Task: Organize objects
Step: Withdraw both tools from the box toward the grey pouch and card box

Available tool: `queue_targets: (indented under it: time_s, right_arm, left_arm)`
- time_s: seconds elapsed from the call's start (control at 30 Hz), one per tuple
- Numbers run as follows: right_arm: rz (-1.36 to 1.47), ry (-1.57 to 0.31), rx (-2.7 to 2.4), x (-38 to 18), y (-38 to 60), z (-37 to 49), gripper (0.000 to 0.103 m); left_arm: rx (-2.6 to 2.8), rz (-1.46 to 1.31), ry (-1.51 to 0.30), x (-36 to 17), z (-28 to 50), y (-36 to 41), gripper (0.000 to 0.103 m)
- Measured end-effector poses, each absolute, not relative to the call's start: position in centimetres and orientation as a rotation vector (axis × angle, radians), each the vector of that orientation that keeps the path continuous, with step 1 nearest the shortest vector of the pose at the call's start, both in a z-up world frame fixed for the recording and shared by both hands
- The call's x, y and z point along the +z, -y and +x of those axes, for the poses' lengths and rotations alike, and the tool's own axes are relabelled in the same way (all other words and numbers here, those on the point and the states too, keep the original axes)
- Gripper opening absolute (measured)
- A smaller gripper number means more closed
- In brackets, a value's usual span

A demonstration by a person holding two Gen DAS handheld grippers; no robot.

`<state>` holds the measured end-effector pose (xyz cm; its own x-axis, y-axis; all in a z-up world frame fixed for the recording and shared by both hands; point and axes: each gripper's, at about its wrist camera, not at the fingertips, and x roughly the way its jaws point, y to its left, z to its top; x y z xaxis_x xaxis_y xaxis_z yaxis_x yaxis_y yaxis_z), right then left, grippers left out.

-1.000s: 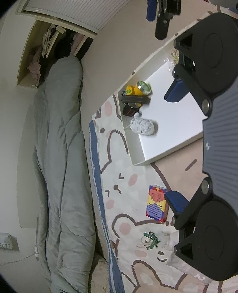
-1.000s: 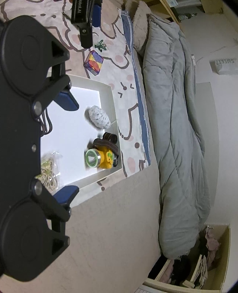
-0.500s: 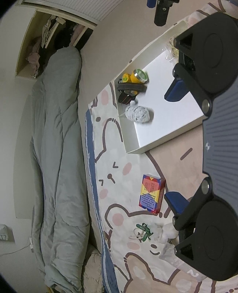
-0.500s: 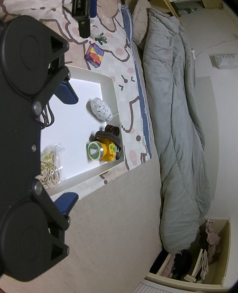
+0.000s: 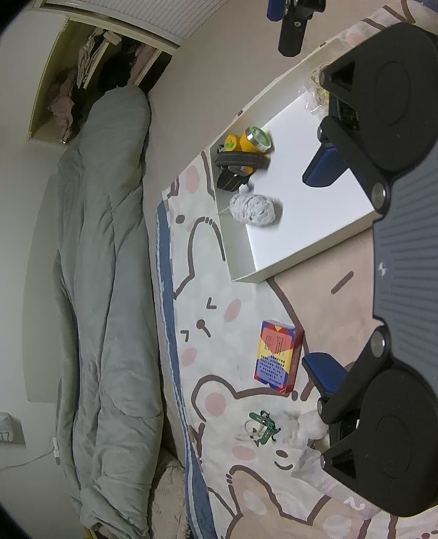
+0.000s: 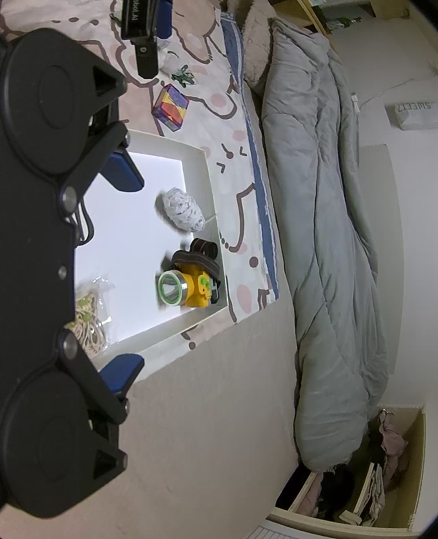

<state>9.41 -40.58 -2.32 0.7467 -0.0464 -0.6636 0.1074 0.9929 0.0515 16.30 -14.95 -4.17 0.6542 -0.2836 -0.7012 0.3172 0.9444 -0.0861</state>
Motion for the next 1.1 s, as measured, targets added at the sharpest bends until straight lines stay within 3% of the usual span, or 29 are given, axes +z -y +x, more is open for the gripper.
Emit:
queue_targets:
  time_s: [1.1]
  right_arm:
    - [0.027,-0.690,0.168,-1.3,25.8,14.9,0.103]
  left_arm:
    - [-0.087,-0.055,-0.723,-1.6,15.5,-0.3,0.103]
